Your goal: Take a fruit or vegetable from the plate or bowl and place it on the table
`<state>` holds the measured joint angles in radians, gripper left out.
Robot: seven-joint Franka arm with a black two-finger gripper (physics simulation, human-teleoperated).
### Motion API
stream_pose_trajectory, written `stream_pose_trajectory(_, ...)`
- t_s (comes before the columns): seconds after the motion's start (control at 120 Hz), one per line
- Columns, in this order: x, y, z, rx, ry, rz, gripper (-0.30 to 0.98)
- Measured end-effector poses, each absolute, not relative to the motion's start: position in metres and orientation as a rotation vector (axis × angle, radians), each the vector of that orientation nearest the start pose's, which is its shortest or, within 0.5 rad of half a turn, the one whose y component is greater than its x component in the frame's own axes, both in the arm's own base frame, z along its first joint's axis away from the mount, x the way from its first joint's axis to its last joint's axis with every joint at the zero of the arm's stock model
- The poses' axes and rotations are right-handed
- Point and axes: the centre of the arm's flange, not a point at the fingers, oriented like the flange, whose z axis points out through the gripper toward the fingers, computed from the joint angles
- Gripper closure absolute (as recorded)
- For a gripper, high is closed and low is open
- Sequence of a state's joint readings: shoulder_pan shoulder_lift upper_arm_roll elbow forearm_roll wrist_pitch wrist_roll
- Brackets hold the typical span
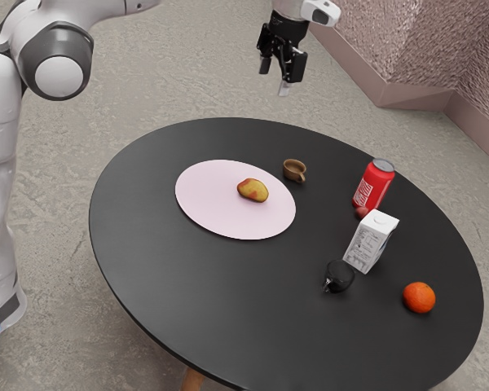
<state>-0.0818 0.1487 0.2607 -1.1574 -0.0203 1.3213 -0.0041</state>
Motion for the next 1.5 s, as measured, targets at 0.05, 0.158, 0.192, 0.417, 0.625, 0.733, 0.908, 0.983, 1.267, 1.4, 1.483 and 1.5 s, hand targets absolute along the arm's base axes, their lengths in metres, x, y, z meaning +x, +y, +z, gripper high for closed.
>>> stream_pose_trajectory(0.05,0.560,0.082,0.710,-3.109,-0.272,-0.029,0.00)
stream_pose_trajectory(0.158,0.559,0.082,0.711,-3.110,-0.272,-0.034,0.00)
stream_pose_trajectory(0.192,0.555,0.082,0.720,-3.113,-0.271,-0.056,0.00)
stream_pose_trajectory(0.417,0.537,0.057,0.773,-3.091,-0.036,-0.213,0.00)
stream_pose_trajectory(0.625,0.602,0.052,0.696,-3.073,0.260,-0.068,0.00)
stream_pose_trajectory(0.733,0.609,0.055,0.684,-3.059,0.372,-0.058,0.00)
stream_pose_trajectory(0.908,0.596,0.064,0.613,-3.080,0.523,0.041,0.00)
stream_pose_trajectory(0.983,0.591,0.068,0.578,-3.082,0.571,0.050,0.00)
stream_pose_trajectory(1.267,0.588,0.072,0.499,-3.042,0.711,-0.042,0.00)
stream_pose_trajectory(1.4,0.589,0.073,0.482,-3.021,0.752,-0.092,0.00)
stream_pose_trajectory(1.483,0.589,0.072,0.471,-3.010,0.775,-0.107,0.00)
stream_pose_trajectory(1.5,0.589,0.073,0.471,-3.007,0.779,-0.112,0.00)
